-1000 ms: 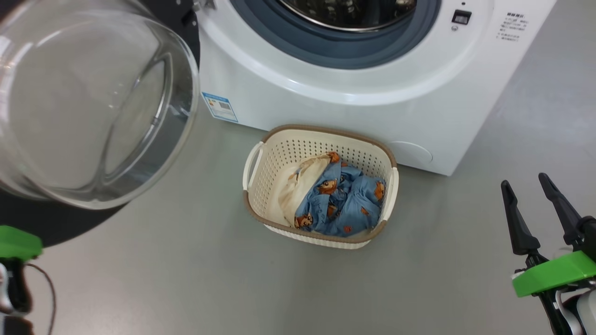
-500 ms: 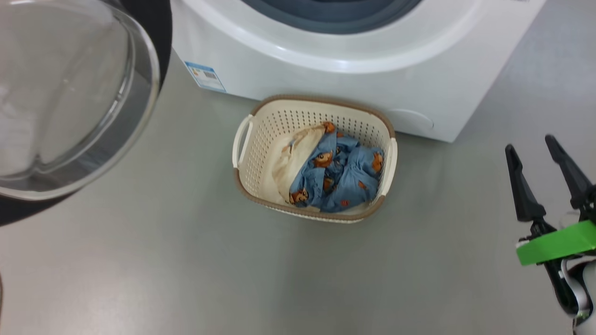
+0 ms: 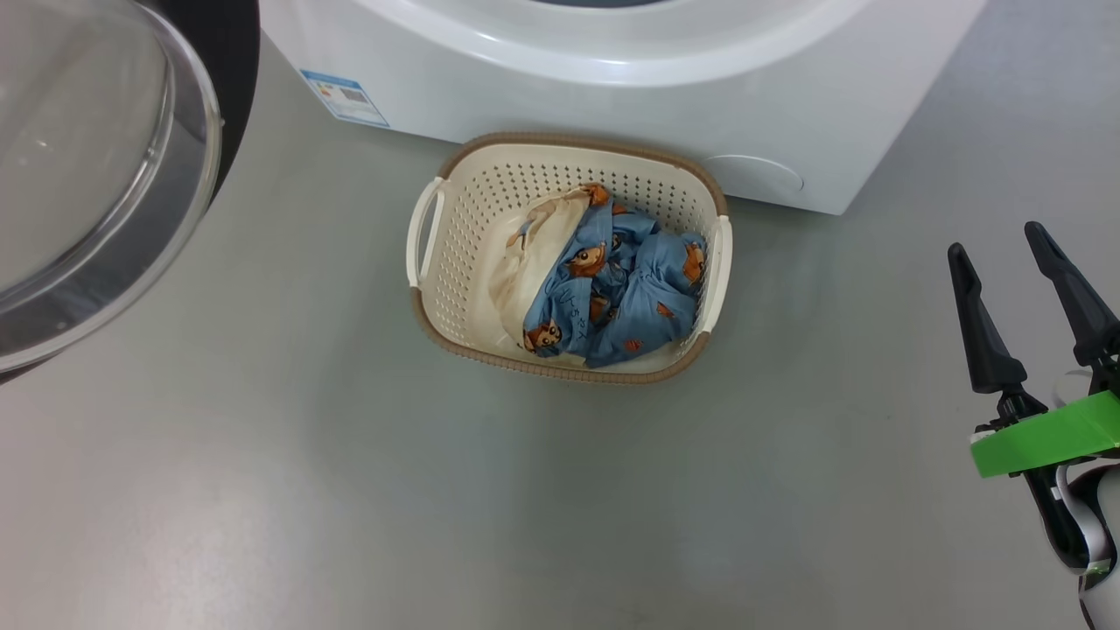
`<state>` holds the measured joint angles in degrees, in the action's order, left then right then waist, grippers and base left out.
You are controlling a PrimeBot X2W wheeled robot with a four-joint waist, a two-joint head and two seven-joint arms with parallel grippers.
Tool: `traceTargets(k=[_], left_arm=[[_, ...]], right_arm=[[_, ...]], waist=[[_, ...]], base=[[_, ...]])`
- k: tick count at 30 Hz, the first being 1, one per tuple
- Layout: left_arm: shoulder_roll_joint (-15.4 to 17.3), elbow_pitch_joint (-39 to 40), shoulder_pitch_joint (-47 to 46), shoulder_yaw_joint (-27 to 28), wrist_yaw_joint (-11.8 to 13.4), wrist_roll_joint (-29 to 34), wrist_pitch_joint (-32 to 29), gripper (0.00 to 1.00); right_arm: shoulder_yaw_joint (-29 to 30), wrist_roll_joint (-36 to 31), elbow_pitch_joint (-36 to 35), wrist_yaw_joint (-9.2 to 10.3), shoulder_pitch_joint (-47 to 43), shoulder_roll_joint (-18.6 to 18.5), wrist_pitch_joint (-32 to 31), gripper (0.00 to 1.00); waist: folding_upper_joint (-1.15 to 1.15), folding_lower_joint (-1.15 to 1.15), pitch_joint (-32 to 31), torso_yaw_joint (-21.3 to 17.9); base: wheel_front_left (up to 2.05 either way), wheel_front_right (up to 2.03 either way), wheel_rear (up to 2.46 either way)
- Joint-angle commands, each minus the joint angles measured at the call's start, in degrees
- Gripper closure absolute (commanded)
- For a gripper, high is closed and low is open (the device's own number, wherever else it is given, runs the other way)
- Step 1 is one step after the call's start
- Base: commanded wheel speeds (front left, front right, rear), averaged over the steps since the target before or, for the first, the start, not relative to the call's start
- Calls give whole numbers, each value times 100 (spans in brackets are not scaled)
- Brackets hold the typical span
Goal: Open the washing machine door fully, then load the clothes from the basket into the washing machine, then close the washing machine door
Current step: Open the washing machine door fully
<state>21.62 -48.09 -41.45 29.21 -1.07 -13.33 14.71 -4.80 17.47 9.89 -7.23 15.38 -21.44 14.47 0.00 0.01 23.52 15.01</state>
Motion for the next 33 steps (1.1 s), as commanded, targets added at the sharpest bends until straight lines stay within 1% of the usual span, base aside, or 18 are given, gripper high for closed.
traceTargets(k=[1, 6, 12, 13, 19, 23, 27, 28, 30, 31, 32, 33], left_arm=[[385, 85, -78, 132, -44, 117, 29, 100], [225, 146, 62, 136, -157, 261, 29, 100], [-29, 427, 416, 147, -291, 406, 29, 100], [-29, 427, 416, 147, -291, 406, 29, 100], [-324, 956, 866, 136, -474, 468, 29, 100], [-502, 1271, 1205, -52, -577, 529, 29, 100], [-653, 1582, 1535, -319, -626, 485, 29, 100], [-681, 1662, 1618, -389, -632, 461, 29, 94], [-735, 1797, 1774, -562, -637, 359, 29, 75], [-753, 1870, 1861, -662, -638, 292, 29, 69], [-764, 1927, 1955, -786, -639, 212, 29, 60], [-775, 2056, 2145, -1016, -639, 95, 29, 55]], right_arm=[[-94, -75, -116, -25, 56, -41, 52, 0], [-85, -62, -70, -25, -40, 36, 52, 0], [-83, -31, -23, -25, -191, 136, 52, 0], [-83, -31, -23, -25, -191, 136, 52, 0], [-53, -3, 11, -25, -335, 213, 52, 0], [-29, 20, 24, -25, -455, 262, 52, 0], [10, 41, 17, -25, -591, 309, 52, 0], [17, 44, 11, -25, -629, 319, 52, 0], [22, 50, 3, -25, -692, 335, 52, 0], [26, 52, -1, -25, -718, 343, 52, 0], [37, 55, -4, -25, -743, 352, 52, 0], [47, 66, -7, -25, -798, 369, 52, 0]], waist=[[0, -1, -55, -5], [0, -1, -288, 24], [0, -1, -619, 89], [0, -1, -619, 89], [0, -1, -926, 159], [0, -1, -1117, 194], [0, -1, -1300, 210], [0, -1, -1341, 210], [0, -1, -1424, 200], [0, -1, -1458, 188], [0, -1, -1493, 178], [0, -1, -1562, 156]], base=[[0, 0, 0], [0, 0, 0], [0, 0, 0], [0, 0, 0], [0, 0, 0], [0, 0, 0], [0, 0, 0], [0, 0, 0], [0, 0, 0], [0, 0, 0], [0, 0, 0], [0, 0, 0]])
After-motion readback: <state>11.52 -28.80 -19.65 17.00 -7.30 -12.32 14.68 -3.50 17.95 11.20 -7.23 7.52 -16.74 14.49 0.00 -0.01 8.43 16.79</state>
